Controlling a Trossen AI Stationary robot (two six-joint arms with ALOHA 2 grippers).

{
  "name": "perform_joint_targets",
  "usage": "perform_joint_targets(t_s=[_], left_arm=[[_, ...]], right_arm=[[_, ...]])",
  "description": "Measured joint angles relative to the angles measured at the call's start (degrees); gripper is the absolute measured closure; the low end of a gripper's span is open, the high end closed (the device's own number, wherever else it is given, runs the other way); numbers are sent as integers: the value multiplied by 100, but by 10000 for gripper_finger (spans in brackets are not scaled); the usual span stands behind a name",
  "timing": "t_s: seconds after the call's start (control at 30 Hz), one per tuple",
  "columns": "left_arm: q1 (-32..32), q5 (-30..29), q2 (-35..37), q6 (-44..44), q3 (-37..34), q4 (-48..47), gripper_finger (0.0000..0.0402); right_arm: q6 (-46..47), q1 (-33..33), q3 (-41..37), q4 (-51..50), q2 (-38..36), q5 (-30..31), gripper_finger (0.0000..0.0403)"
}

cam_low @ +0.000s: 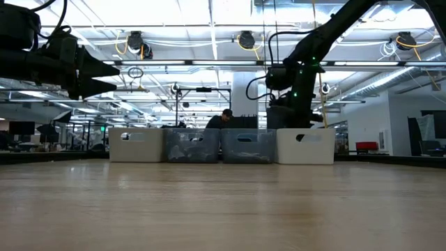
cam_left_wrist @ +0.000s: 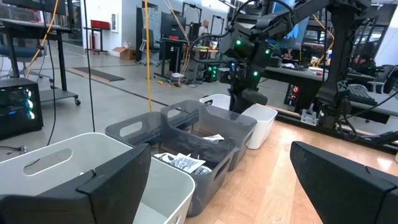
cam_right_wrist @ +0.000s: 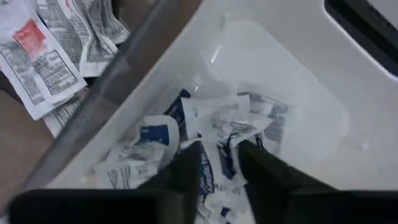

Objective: Pick & Place First Aid Supplies
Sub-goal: Put the alcohol pad into the white bin, then return to Home Position

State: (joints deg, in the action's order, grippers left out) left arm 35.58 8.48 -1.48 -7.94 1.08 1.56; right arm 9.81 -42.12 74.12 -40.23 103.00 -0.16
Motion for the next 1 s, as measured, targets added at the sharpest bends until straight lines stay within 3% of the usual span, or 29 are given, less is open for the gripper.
perform_joint_targets(t_s=[0.27,0.47,0.63,0.83,1.0], left_arm=[[-1,1,1,0,0,0,9],[1,-1,1,0,0,0,9],[1,-1,1,0,0,1,9],[-1,1,1,0,0,2,9],[-1,-1,-1,0,0,2,9]], right_arm=[[-193,1,3,488,-225,-14,175],[-734,-28,-678,2240,-958,-11,90],[-1228,-25,-1802,4162,-1740,-2,60],[-1931,-29,-3092,6232,-2765,4,56],[-2060,-31,-3807,6557,-3652,4,56]])
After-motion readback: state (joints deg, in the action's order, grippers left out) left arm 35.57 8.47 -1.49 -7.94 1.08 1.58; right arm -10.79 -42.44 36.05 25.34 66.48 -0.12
